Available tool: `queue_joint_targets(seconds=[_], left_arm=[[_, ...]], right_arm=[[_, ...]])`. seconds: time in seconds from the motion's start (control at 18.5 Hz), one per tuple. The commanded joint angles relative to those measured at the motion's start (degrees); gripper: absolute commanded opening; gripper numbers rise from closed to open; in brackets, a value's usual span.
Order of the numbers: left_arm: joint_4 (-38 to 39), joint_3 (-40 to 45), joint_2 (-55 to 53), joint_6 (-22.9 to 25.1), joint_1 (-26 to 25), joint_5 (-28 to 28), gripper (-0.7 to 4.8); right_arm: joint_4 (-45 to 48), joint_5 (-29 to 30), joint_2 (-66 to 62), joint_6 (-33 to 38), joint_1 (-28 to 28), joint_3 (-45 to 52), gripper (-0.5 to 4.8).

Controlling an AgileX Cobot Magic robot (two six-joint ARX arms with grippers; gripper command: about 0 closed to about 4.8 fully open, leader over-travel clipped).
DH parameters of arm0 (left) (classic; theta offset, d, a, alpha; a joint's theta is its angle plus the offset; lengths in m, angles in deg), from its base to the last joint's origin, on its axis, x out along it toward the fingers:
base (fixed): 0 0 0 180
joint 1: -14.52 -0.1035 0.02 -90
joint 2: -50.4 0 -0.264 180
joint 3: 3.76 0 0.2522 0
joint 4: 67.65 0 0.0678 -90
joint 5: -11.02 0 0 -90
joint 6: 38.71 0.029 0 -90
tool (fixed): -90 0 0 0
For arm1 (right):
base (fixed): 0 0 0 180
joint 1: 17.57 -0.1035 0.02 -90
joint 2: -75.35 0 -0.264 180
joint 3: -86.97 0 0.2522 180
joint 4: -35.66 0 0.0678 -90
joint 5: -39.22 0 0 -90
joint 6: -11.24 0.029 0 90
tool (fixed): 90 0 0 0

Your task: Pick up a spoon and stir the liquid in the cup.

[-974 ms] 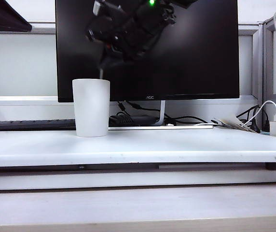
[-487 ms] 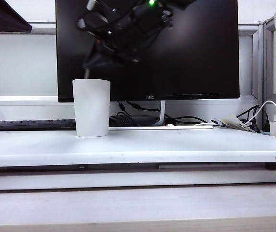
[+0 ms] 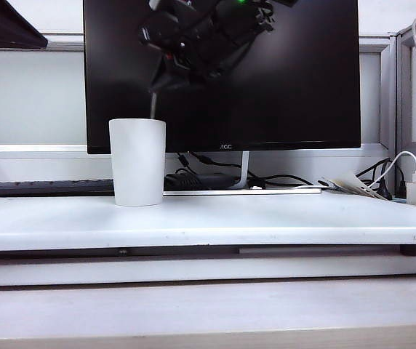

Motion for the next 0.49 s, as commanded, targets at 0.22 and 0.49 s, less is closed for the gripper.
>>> queue_joint_targets(seconds=[0.22,0.49], left_arm=[[-0.31,-0.20,0.17,0.24,-0.02,0.37,-0.05],[-0.31,-0.20,0.17,0.24,-0.02,0.35,-0.05]], right_arm=[[2.58,0.00,0.44,2.01,-0.55,-0.24,1.75],[1.07,-0.07,2.08,2.23,-0.55,-0.22,1.80]])
